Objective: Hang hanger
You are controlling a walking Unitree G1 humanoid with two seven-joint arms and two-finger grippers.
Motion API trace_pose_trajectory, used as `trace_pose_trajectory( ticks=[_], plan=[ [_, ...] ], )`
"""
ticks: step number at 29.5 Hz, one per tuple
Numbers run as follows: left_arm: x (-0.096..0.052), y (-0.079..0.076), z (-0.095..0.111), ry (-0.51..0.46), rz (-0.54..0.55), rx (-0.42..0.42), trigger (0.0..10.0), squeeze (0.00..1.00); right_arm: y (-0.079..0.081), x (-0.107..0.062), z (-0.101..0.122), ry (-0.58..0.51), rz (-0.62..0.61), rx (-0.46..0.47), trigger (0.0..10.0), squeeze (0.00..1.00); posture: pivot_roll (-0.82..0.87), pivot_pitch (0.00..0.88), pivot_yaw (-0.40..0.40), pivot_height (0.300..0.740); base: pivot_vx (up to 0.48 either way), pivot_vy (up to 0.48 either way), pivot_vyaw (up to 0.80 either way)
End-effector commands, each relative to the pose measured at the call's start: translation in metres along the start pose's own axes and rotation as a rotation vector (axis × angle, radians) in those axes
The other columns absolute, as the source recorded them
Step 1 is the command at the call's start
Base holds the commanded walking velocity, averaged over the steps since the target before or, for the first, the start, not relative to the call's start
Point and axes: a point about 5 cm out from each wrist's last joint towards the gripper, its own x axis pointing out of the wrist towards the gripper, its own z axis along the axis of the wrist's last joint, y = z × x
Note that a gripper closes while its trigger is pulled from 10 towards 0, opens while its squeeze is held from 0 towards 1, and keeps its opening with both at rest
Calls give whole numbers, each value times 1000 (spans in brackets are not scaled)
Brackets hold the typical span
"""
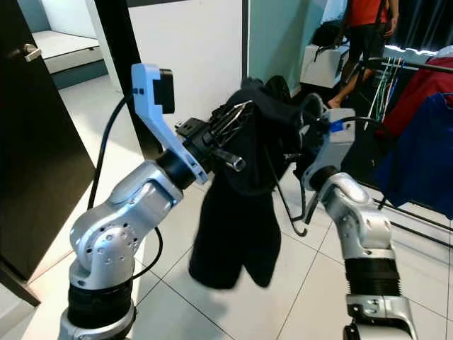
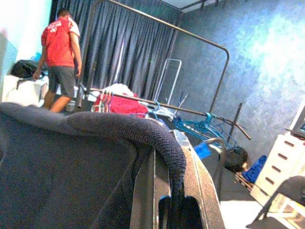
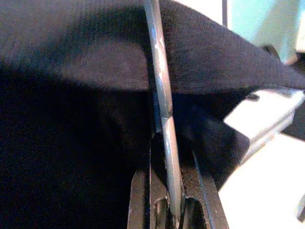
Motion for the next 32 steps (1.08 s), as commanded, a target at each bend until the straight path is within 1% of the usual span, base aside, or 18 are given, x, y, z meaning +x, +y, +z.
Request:
trace_pose_trajectory(
  ticks=[1,3,4,5,7,8,10,12,13,14,16,17,19,22,26,27,31,32],
  plan=[
    [1,-6,2,-24,-46,-17,1294,0,-5,4,-5,38,-82,39,0,0,-21,0,-12,740,0,0,0],
    [-1,-3,-1,-4,-41,-14,1294,0,-7,4,-7,44,-115,66,0,0,-20,0,-11,740,0,0,0],
    [-3,-1,-6,33,-46,-3,510,0,-11,5,-7,36,-147,96,0,0,-19,0,-9,740,0,0,0],
    [-3,-1,-6,33,-46,-3,510,0,-11,5,-7,36,-147,96,0,0,-19,0,-9,740,0,0,0],
    [-14,0,-19,139,-74,5,1294,0,-17,7,-1,-27,-206,140,0,0,-14,0,-5,740,0,0,0],
    [-14,0,-19,139,-74,5,1294,0,-17,7,-1,-27,-206,140,0,0,-14,0,-5,740,0,0,0],
    [-28,-4,-37,255,-104,20,1333,0,-25,7,8,-105,-269,182,0,0,-7,0,-7,740,0,0,0],
    [-28,-4,-37,255,-104,20,1333,0,-25,7,8,-105,-269,182,0,0,-7,0,-7,740,0,0,0],
    [-34,-7,-48,313,-118,28,3098,0,-27,8,13,-141,-291,209,0,0,-3,0,-8,740,0,0,0],
    [-39,-10,-58,357,-136,34,9804,0,-27,9,15,-156,-297,237,0,0,-2,0,-7,740,0,0,0],
    [-39,-10,-58,357,-136,34,9804,0,-27,9,15,-156,-297,237,0,0,-2,0,-7,740,0,0,0],
    [-41,-14,-66,394,-158,45,10000,0,-26,11,17,-165,-294,265,0,0,-3,0,-9,740,0,0,0],
    [-42,-17,-71,412,-176,48,10000,0,-24,12,18,-165,-286,283,0,0,-3,0,-9,740,0,0,0],
    [-42,-19,-76,431,-195,65,10000,0,-22,13,18,-158,-277,286,0,0,-4,0,-11,740,0,0,0],
    [-40,-24,-82,434,-214,45,10000,0,-19,15,19,-153,-256,271,0,0,-7,0,-13,740,0,0,0],
    [-38,-24,-83,425,-200,29,10000,1000,-16,15,20,-149,-232,251,0,0,-7,0,-13,740,0,0,0],
    [-36,-25,-82,414,-202,8,10000,1000,-12,16,21,-143,-194,223,0,0,-7,0,-13,740,0,0,0],
    [-36,-24,-81,406,-198,-2,10000,1000,-8,16,23,-130,-139,179,0,0,-7,0,-13,740,0,0,0]
  ],
)
